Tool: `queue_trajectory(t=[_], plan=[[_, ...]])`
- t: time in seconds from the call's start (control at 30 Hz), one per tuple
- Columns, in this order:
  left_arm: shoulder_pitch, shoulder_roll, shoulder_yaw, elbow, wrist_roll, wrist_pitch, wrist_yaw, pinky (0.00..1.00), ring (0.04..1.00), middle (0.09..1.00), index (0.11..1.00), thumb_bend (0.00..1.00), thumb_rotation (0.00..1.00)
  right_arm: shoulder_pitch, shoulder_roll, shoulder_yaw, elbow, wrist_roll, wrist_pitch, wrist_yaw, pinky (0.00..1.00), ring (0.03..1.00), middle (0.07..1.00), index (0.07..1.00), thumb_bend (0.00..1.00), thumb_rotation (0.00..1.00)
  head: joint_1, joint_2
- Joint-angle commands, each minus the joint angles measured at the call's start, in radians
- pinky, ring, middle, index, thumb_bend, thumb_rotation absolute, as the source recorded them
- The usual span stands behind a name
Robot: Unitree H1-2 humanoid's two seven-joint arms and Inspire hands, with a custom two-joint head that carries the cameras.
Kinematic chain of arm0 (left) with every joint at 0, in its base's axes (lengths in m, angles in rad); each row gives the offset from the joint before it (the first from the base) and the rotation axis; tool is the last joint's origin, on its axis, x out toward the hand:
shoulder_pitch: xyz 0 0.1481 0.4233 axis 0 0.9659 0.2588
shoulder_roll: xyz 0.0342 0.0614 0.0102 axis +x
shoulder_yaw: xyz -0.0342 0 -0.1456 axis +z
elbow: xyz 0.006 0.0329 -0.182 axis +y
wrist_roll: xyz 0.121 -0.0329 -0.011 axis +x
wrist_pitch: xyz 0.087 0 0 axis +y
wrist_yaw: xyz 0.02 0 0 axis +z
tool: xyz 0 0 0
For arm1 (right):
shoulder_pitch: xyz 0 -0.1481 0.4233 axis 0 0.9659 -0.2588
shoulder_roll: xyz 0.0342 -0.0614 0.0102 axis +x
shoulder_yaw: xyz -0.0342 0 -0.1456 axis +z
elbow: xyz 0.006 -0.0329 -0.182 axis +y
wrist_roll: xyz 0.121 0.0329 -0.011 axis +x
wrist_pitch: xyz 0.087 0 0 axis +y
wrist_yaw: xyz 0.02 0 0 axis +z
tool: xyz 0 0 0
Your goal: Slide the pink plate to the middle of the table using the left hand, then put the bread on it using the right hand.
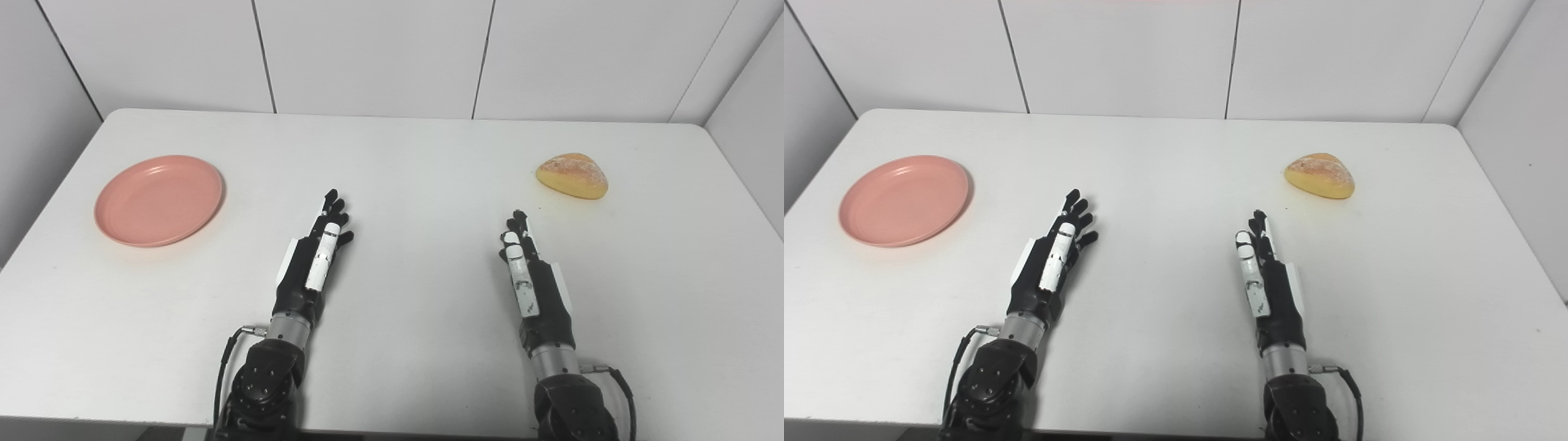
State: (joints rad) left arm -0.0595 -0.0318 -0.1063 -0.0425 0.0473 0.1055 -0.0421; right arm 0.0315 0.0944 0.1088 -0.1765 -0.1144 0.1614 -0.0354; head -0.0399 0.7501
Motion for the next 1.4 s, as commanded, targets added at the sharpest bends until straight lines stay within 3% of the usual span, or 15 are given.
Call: queue_trajectory(t=[0.0,0.87,1.0,1.37], plan=[[-0.023,0.001,-0.008,-0.009,0.009,-0.001,-0.006,0.97,0.971,0.991,1.0,0.37,1.0,-0.01,0.006,0.001,-0.003,0.006,-0.012,0.002,0.96,0.965,0.985,0.999,0.26,1.0,0.001,0.001],[-0.023,0.0,-0.008,-0.002,0.005,-0.011,-0.007,0.96,0.968,0.991,1.0,0.36,1.0,-0.011,0.001,0.004,-0.002,0.006,-0.014,0.007,0.97,0.971,0.992,1.0,0.26,1.0,0.005,-0.008],[-0.027,-0.003,-0.014,0.022,0.016,-0.031,-0.002,0.96,0.965,0.988,1.0,0.36,1.0,-0.01,-0.009,-0.003,0.024,0.011,-0.042,0.007,0.96,0.967,0.988,1.0,0.28,1.0,0.047,-0.038],[-0.058,-0.064,-0.054,0.175,0.065,-0.119,0.041,0.97,0.983,1.0,1.0,0.34,1.0,-0.015,-0.099,-0.044,0.111,0.114,-0.164,0.079,1.0,1.0,1.0,1.0,0.21,1.0,0.311,-0.189]])
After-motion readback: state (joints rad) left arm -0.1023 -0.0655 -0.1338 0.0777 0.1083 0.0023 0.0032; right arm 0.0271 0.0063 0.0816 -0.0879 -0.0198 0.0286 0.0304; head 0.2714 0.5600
